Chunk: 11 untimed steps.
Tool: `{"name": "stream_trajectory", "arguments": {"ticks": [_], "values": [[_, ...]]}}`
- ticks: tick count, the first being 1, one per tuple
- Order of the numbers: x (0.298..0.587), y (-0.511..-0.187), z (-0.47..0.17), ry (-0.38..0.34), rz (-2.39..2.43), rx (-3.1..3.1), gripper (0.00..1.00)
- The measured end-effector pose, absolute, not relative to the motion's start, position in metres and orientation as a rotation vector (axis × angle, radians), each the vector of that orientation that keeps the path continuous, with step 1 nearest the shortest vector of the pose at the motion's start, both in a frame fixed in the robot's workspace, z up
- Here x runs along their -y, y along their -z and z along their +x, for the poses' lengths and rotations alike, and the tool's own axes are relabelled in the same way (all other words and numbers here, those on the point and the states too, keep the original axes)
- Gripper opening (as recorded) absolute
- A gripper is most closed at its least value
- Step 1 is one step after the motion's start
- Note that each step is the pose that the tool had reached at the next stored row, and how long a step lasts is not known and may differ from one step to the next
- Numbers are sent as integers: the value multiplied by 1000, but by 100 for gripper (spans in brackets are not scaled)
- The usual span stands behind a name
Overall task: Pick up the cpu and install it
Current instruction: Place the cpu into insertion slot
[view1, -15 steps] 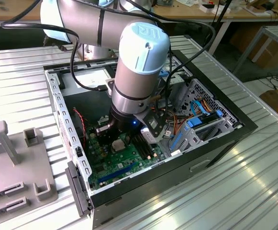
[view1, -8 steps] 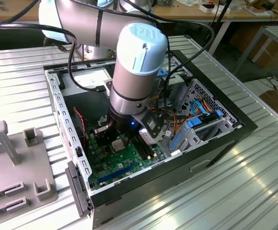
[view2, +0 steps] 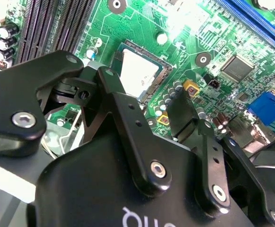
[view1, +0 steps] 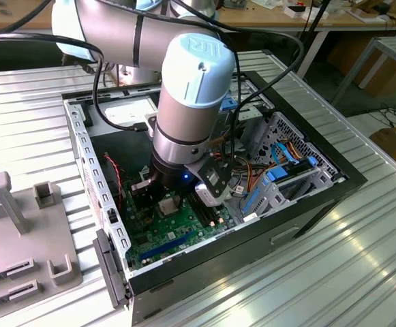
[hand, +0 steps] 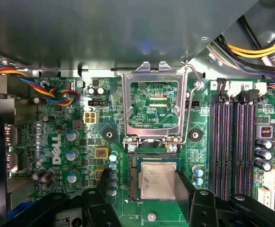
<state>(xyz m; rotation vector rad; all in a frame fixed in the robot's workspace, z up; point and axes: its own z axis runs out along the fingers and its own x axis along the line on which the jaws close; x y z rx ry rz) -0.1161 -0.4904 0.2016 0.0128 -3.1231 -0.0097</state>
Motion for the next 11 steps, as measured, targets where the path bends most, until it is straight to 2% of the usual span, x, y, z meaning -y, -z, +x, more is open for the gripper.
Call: {"name": "stream_trajectory", "arguments": {"ticks": [11], "values": [[490, -202, -122, 10, 13, 3123, 64]]}}
